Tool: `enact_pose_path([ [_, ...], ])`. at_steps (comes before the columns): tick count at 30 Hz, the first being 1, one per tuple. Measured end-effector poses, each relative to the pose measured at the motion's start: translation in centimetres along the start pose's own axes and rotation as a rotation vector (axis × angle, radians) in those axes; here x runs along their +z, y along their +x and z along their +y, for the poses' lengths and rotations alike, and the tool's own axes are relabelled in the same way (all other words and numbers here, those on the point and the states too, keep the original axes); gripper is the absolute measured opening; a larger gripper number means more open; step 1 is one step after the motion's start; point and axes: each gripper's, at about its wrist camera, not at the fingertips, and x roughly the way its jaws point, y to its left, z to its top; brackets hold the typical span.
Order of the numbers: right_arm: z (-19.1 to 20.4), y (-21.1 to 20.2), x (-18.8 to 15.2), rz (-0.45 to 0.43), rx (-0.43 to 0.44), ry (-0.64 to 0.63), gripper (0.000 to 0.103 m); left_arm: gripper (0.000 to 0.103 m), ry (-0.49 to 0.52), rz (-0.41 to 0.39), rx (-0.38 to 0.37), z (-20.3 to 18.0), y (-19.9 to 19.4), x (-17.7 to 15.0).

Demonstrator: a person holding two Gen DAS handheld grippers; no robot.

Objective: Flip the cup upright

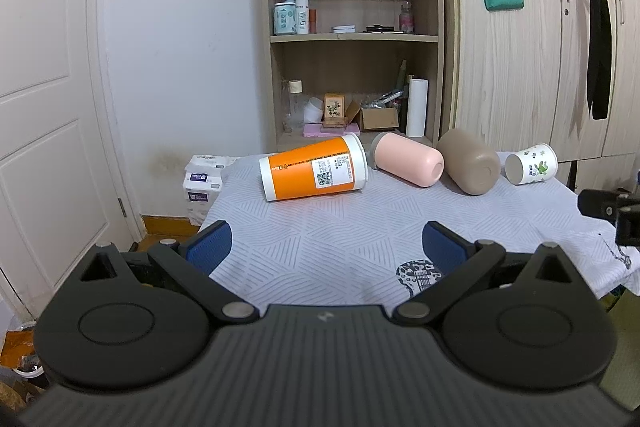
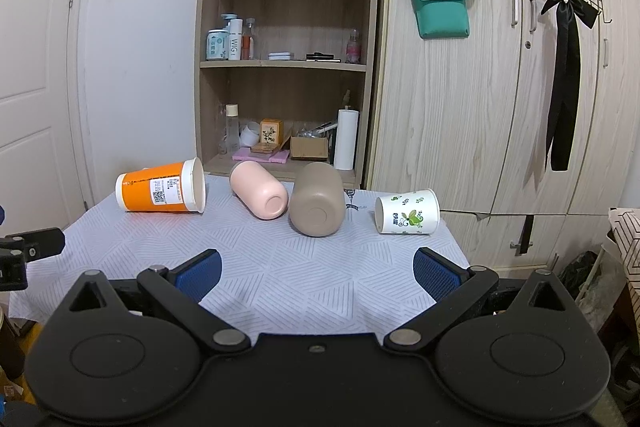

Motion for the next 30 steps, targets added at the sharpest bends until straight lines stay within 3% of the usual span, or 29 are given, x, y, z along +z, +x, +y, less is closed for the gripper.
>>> enact_pose_path([
  [19,-0.2,-1.6,0.3,-0.107,-0.013,0.012,0.103,0.103,-0.007,-0.186,-0.035,-0.2,-2.3,-0.1],
  [22,-0.3,-2.1,0.4,-0.141,-0.029,0.016,0.103,0.103,-0.007,-0.194,-0.035,-0.1,-2.5,-0.1],
  [30,-0.2,-1.9,0.6,-0.129,-0.020,0.007,0.103,0.103,-0.016,-0.171,-0.028,0.1,-2.2,-0.3],
])
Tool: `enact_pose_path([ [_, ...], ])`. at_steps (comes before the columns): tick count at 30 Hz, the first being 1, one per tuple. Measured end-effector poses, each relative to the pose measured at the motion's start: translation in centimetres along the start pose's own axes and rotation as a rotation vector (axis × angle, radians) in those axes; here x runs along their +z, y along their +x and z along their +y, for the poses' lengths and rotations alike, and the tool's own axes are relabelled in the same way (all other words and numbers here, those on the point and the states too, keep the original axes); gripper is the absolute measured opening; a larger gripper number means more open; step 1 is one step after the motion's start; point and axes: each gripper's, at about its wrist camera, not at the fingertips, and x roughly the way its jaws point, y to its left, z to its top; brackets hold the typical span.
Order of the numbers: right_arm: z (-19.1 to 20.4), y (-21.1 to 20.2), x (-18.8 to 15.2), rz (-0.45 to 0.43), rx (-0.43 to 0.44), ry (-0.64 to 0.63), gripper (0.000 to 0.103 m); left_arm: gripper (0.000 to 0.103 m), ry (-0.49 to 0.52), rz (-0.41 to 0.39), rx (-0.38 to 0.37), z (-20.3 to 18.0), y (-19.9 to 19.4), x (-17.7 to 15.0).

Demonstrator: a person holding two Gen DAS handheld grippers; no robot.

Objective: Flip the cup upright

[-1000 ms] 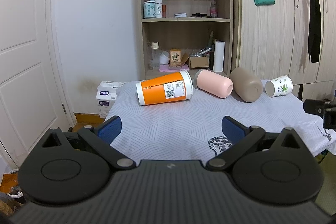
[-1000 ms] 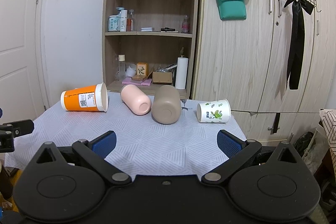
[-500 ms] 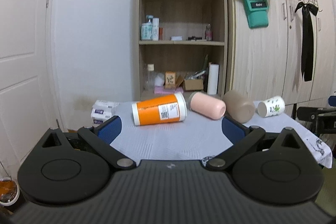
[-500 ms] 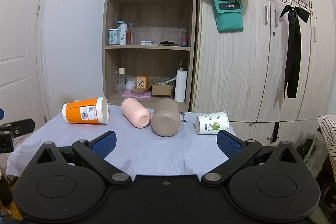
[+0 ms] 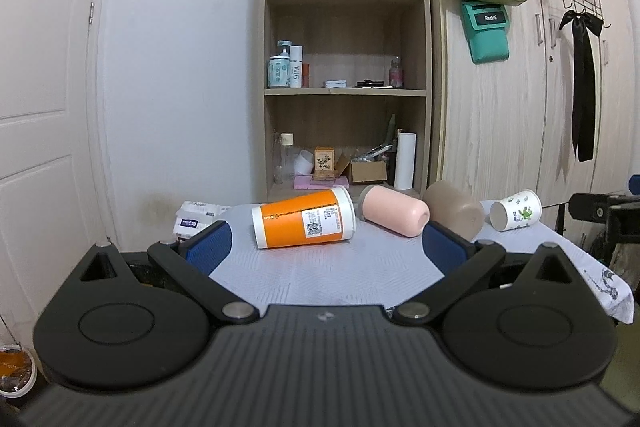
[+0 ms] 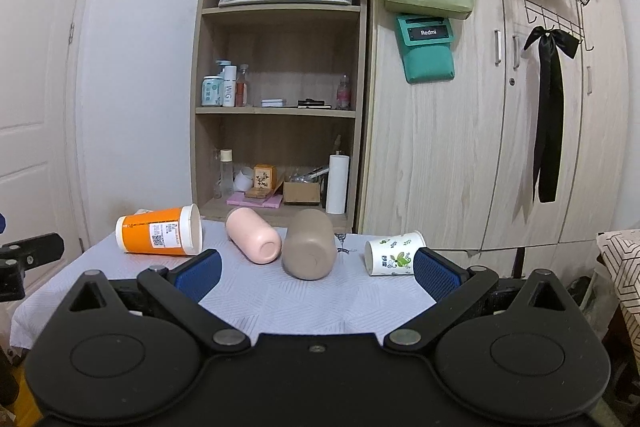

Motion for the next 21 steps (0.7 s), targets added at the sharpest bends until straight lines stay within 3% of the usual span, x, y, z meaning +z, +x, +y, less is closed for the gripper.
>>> enact_pose_path([
  [21,0.13,0.27,-0.15,0.025,0.008,-0.022,0.103,0.103,0.008,0.017,0.003,-0.08,0.12,-0.08],
])
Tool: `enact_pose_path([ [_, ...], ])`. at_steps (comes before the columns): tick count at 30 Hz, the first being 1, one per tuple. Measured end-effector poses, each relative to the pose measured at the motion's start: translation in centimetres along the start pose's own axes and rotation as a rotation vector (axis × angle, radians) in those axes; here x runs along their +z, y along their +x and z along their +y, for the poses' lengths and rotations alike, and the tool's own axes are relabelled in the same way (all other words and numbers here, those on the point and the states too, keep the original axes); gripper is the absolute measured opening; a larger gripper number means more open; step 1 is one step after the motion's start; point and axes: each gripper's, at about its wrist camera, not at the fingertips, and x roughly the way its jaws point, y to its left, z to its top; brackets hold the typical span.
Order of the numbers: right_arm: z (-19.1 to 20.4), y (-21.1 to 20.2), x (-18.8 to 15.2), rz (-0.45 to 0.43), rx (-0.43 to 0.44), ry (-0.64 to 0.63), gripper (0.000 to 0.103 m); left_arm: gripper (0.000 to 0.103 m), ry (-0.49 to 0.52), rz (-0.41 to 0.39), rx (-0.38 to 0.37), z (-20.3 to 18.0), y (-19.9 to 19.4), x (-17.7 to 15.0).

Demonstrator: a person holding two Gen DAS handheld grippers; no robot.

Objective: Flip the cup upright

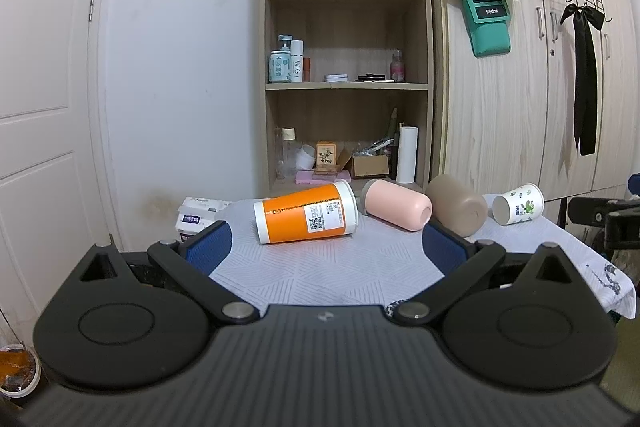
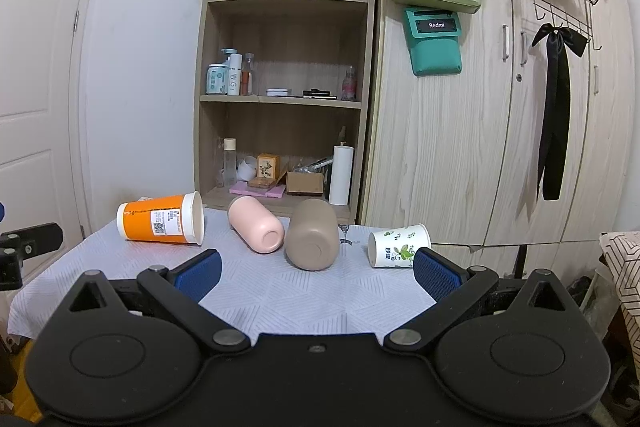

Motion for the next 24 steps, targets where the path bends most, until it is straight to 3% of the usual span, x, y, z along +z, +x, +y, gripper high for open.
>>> enact_pose_path([
  [11,-0.1,0.1,-0.1,0.007,0.002,-0.007,0.103,0.103,0.008,0.007,-0.002,0.0,0.2,0.1],
  [18,-0.3,1.5,-0.7,0.053,0.016,0.014,0.103,0.103,0.055,0.061,-0.001,0.3,1.9,0.0],
  [24,-0.1,2.9,-1.2,0.052,0.024,-0.017,0.103,0.103,0.088,0.105,-0.082,0.6,4.6,0.6],
])
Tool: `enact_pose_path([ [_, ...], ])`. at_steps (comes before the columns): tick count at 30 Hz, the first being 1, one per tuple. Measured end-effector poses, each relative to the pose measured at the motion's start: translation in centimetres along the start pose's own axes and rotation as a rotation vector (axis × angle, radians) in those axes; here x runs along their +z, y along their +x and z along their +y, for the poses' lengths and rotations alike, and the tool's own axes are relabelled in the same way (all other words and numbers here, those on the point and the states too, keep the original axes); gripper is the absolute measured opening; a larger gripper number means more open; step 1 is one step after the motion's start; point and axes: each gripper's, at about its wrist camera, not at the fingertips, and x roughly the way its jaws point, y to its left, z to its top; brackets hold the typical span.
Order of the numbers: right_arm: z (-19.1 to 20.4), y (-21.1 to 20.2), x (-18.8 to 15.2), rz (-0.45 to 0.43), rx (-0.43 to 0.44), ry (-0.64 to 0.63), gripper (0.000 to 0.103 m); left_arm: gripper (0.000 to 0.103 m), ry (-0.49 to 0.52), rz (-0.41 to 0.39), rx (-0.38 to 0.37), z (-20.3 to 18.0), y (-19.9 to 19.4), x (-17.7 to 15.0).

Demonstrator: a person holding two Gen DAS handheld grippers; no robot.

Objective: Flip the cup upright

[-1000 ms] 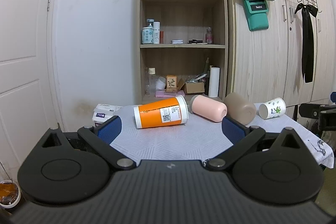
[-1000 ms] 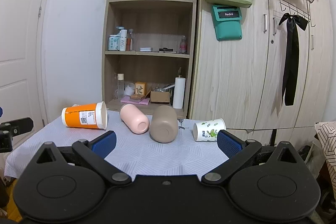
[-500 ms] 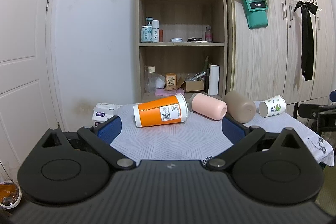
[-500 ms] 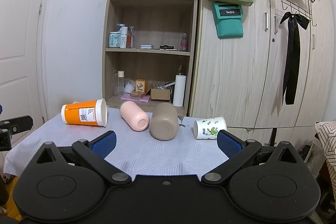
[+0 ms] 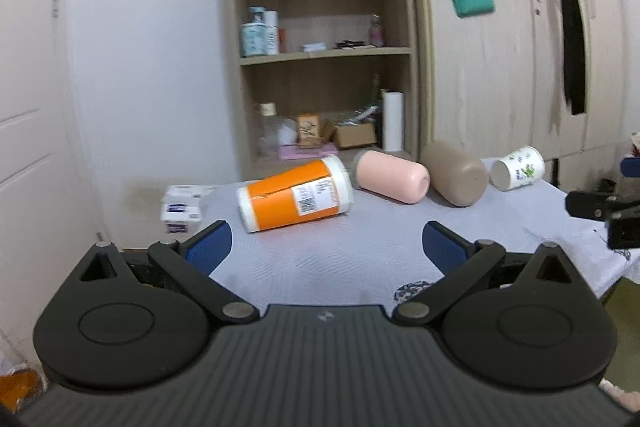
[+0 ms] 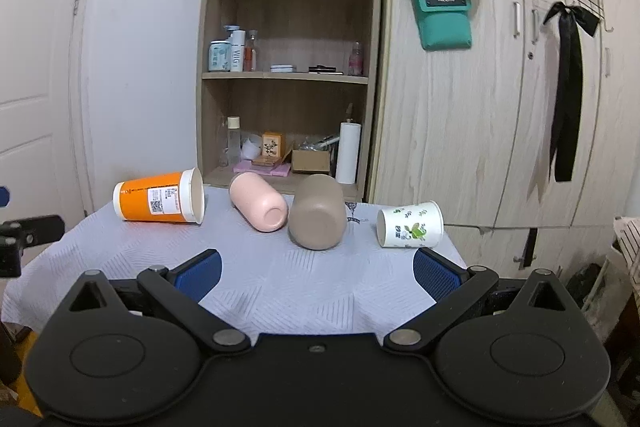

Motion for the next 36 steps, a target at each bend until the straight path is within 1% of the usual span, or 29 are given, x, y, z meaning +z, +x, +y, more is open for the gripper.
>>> enact_pose_path([
  [4,0.4,1.4,0.1,-0.015,0.023,-0.062,0.103,0.103,0.072,0.050,-0.086,0.5,3.2,1.3],
  [8,0.8,3.8,0.8,-0.001,0.078,-0.082,0.103,0.103,0.199,0.064,-0.161,1.0,6.5,2.6],
  [10,1.0,5.2,1.1,0.023,0.116,-0.077,0.103,0.103,0.304,0.081,-0.198,1.0,8.5,3.1],
  [11,1.1,5.9,1.2,0.036,0.135,-0.073,0.103,0.103,0.358,0.102,-0.221,1.0,9.5,3.1],
  [12,1.2,6.4,1.2,0.048,0.153,-0.068,0.103,0.103,0.444,0.139,-0.261,0.9,10.8,3.0],
  [13,1.3,7.0,1.2,0.059,0.167,-0.063,0.103,0.103,0.511,0.160,-0.279,0.7,11.8,2.8],
  [15,1.5,7.9,1.3,0.074,0.190,-0.049,0.103,0.103,0.592,0.188,-0.244,0.8,13.9,2.6],
  [17,1.7,8.4,1.0,0.087,0.202,-0.039,0.103,0.103,0.597,0.215,-0.235,1.5,15.7,3.0],
  [21,2.0,9.6,0.5,0.124,0.214,-0.034,0.103,0.103,0.563,0.257,-0.275,3.5,18.7,4.6],
  [24,2.5,10.5,0.4,0.145,0.221,-0.054,0.103,0.103,0.608,0.247,-0.295,4.2,20.2,5.0],
  [26,2.7,11.0,0.4,0.151,0.226,-0.060,0.103,0.103,0.654,0.222,-0.313,4.4,20.9,5.1],
  [29,2.9,11.6,0.6,0.160,0.234,-0.054,0.103,0.103,0.721,0.215,-0.344,4.4,22.1,4.9],
  [31,3.0,12.0,0.7,0.166,0.238,-0.054,0.103,0.103,0.739,0.226,-0.356,4.3,22.9,4.7],
  [33,3.1,12.2,0.8,0.169,0.239,-0.057,0.103,0.103,0.748,0.261,-0.361,4.2,24.0,4.4],
  [36,3.1,12.3,0.9,0.171,0.235,-0.057,0.103,0.103,0.766,0.272,-0.334,4.2,24.9,4.1],
])
